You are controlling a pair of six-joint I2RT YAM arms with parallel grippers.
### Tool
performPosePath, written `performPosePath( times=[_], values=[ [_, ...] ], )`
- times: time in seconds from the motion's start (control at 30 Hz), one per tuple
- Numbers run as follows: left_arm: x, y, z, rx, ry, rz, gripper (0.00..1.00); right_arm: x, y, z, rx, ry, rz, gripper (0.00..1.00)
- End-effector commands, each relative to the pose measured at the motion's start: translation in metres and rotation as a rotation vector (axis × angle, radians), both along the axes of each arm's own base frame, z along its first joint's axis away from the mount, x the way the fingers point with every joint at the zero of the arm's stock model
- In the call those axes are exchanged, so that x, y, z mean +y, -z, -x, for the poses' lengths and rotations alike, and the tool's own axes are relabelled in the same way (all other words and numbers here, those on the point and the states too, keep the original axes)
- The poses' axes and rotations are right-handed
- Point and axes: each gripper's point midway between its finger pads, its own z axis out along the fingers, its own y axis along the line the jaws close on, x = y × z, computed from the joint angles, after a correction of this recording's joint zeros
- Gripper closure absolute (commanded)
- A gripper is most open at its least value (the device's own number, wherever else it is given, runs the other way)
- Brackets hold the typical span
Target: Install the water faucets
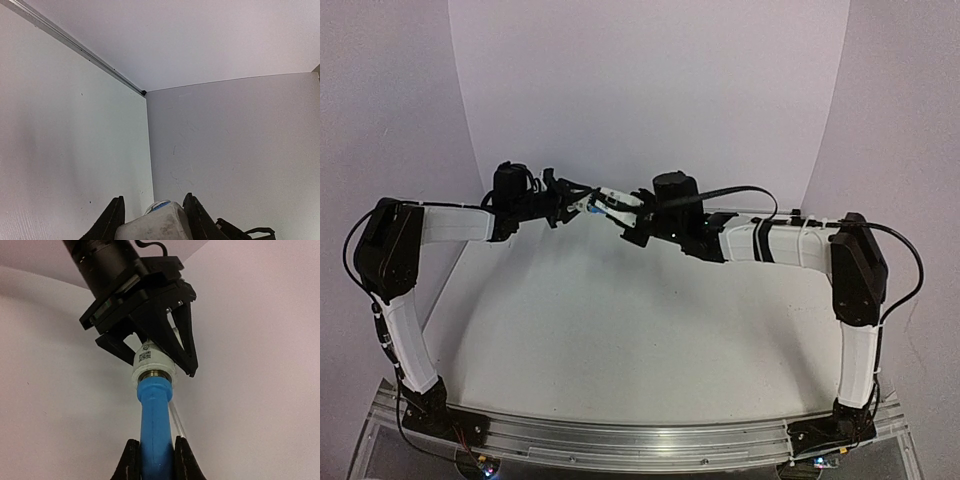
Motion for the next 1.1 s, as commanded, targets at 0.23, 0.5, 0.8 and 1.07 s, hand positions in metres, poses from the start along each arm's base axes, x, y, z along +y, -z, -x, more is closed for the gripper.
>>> performPosePath(
  times=[0.23,0.5,0.8,1.07],
  values=[
    [-0.014,-0.049,-0.009,-0.206,0.044,0.006,1.0,-0.025,-0.073,0.017,2.034,-0.178,-1.481,1.0],
    [-0.01,-0.046,-0.005,-0.185,0.026,0.002,1.0,-0.054,-0.057,0.01,1.697,0.069,-1.38,0.46],
    [-0.007,-0.054,0.002,-0.194,0.029,-0.005,1.0,-0.091,-0.027,0.038,0.623,0.052,-0.474,0.14],
    [-0.003,-0.058,0.009,-0.191,0.026,-0.006,1.0,-0.066,-0.02,0.049,-0.078,0.003,0.185,0.02]
  ],
)
